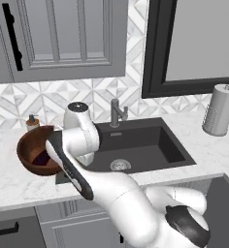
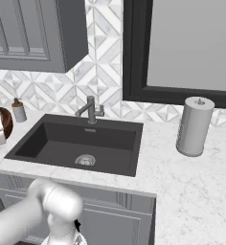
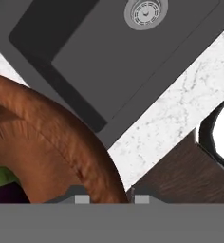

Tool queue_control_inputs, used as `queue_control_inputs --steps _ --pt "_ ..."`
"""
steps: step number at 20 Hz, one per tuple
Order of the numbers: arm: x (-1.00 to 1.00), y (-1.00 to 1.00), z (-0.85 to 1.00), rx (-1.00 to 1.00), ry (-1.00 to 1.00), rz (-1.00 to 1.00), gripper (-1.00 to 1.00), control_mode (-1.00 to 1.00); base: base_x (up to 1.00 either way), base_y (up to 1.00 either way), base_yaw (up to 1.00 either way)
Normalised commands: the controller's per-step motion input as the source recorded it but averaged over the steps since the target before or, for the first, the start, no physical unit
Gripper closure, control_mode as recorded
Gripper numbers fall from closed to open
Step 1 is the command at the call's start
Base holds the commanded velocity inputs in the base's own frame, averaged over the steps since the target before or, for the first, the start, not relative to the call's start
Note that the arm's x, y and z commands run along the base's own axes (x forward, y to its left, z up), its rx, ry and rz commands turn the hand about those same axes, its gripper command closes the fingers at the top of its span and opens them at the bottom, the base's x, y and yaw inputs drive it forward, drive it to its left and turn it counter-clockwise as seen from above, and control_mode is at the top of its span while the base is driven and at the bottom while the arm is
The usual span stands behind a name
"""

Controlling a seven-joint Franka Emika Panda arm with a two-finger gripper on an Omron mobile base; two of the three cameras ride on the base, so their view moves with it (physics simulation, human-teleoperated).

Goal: Pick the eggplant from the sink and place it in the bowl. Then pick the bowl and place it in the microwave. Then close the microwave door and press the start button.

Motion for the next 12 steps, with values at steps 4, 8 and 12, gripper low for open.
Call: queue_control_inputs --steps 4,8,12 --pt "-0.88 -0.52 0.29 0.01 -0.02 -0.01 1.00 -1.00 0.00 0.00 0.00" --pt "-0.88 -0.71 0.42 0.00 -0.08 -0.05 1.00 -1.00 0.00 0.00 0.00" --pt "-0.72 -0.70 0.46 0.00 -0.08 -0.09 1.00 -1.00 0.00 0.00 0.00"
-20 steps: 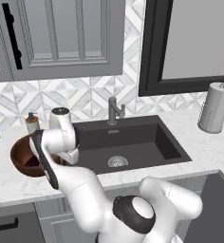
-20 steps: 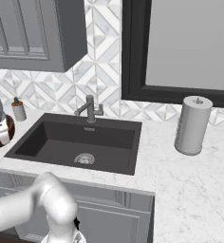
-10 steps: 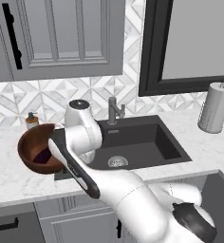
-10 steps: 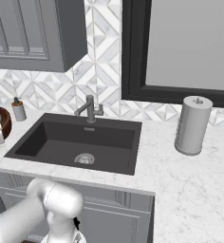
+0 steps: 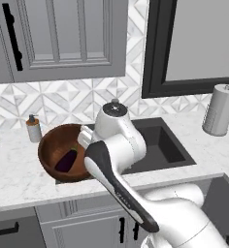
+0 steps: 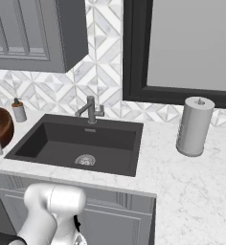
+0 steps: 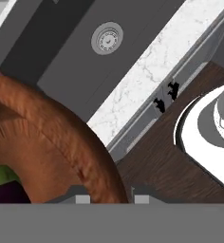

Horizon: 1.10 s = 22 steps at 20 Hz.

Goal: Pick the eggplant from the sink and place it in the bowl. Then pick the bowl and place it in the microwave. Then close the microwave door and press the start button.

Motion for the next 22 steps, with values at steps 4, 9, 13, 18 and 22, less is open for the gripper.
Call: queue_control_inputs --steps 4,9,13,18,22 --pt "-0.35 -0.68 0.42 0.00 -0.02 -0.15 1.00 -1.00 0.00 0.00 0.00" --pt "0.02 -0.33 0.35 0.00 0.00 -0.18 1.00 -1.00 0.00 0.00 0.00" --pt "0.04 -0.04 0.25 0.00 0.01 -0.11 1.00 -1.00 0.00 0.00 0.00" --pt "0.04 0.00 0.00 0.00 0.01 0.00 1.00 -1.00 0.00 0.00 0.00" --pt "0.01 0.00 0.00 0.00 0.00 0.00 1.00 -1.00 0.00 0.00 0.00"
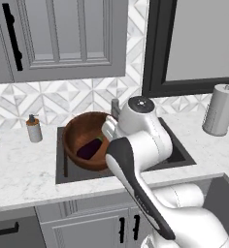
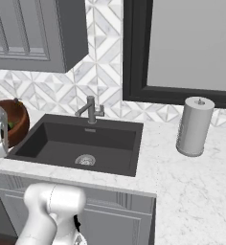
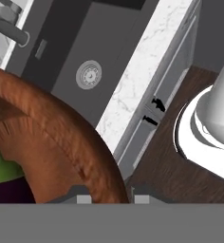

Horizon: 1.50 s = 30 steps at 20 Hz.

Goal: Pick the eggplant from the sink and place it in the bowl. Then pick the bowl and place it in the microwave. Then close the microwave door and press the start button.

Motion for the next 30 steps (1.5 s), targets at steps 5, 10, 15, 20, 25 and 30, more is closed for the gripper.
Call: queue_control_inputs --steps 5,10,15,20,25,30 --pt "-0.09 0.02 -0.01 -0.01 0.00 0.02 1.00 1.00 -0.45 0.22 0.10" --pt "0.00 0.00 0.00 0.00 0.00 0.00 1.00 1.00 -0.69 0.90 0.43" --pt "0.00 0.00 0.00 0.00 0.00 0.00 1.00 1.00 -0.11 1.00 0.64" --pt "0.00 0.00 0.00 0.00 0.00 0.00 1.00 1.00 0.00 0.99 0.64" --pt "0.00 0.00 0.00 0.00 0.00 0.00 1.00 1.00 0.00 0.86 0.67" --pt "0.00 0.00 0.00 0.00 0.00 0.00 1.00 1.00 -0.13 0.58 0.78"
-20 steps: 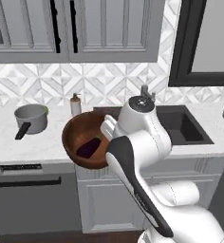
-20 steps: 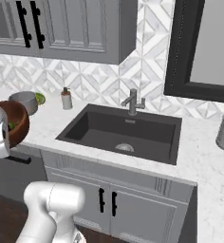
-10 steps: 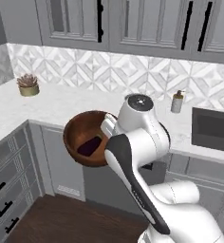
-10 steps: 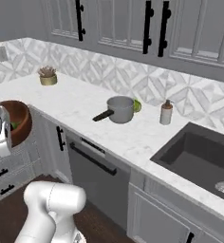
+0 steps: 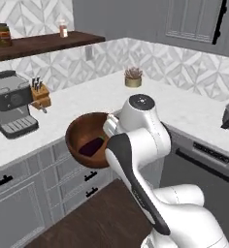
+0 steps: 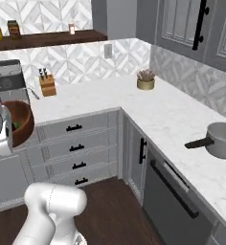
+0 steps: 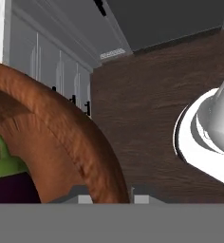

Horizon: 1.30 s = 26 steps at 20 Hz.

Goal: Pick the eggplant from the sink and place it in the bowl. Then pick the bowl and place it in the microwave. Then close the microwave door and press the start button.

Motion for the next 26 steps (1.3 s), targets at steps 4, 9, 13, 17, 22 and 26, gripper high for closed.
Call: queue_control_inputs --steps 4,9,13,17,22,26 --pt "0.00 0.00 0.00 0.00 0.00 0.00 1.00 1.00 -0.32 0.41 0.78" --pt "0.00 0.00 0.00 0.00 0.00 0.00 1.00 1.00 -0.34 0.29 0.76" --pt "0.00 0.00 0.00 0.00 0.00 0.00 1.00 1.00 -0.41 0.06 0.73" --pt "0.00 0.00 0.00 0.00 0.00 0.00 1.00 1.00 -0.32 0.16 0.74" --pt "0.00 0.00 0.00 0.00 0.00 0.00 1.00 1.00 -0.03 0.19 0.74" --pt "0.00 0.00 0.00 0.00 0.00 0.00 1.00 1.00 0.38 0.06 0.67"
